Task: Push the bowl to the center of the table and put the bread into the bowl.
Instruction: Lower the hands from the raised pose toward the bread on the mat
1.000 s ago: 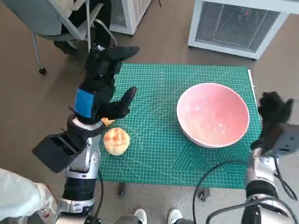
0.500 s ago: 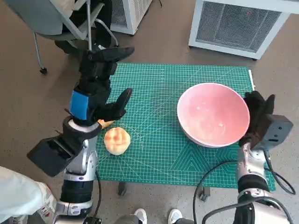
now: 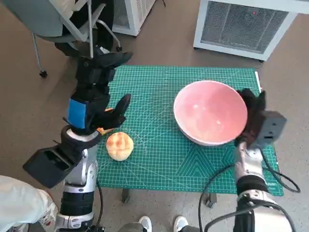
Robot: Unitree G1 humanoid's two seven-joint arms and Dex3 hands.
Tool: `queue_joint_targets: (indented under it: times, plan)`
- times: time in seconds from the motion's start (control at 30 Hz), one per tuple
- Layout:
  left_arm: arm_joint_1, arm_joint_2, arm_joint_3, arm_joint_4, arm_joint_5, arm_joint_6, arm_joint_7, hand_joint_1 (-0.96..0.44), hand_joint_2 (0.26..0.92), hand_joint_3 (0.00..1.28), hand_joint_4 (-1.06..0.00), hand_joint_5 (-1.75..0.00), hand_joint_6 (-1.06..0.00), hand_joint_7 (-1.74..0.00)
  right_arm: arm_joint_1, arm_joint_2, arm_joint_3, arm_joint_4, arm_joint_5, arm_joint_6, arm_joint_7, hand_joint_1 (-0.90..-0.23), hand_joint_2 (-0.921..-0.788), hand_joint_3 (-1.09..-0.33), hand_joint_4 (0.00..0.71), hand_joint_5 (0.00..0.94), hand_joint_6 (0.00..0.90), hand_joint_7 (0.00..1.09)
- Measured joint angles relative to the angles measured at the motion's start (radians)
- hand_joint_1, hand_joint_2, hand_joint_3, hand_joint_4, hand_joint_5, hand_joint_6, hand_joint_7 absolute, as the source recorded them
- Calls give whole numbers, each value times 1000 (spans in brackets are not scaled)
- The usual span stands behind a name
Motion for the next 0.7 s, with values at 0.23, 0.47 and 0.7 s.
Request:
queue_joint_targets:
  times: [0.23,0.47,0.7]
  plan:
    - [17,2,12,-10,-12,11,12,-267,724,694,1,-846,1,-1066,-18,31,13,2,0,10,13,-504,-921,-820,264,1,68,516]
    - [35,6,20,-36,-11,20,27,-258,730,685,1,-848,1,-1064,-43,53,19,3,0,27,17,-495,-921,-827,261,0,61,518]
    - [48,19,30,-41,-6,21,44,-247,730,682,1,-849,1,-1060,-66,63,19,6,1,44,22,-500,-921,-820,267,4,60,521]
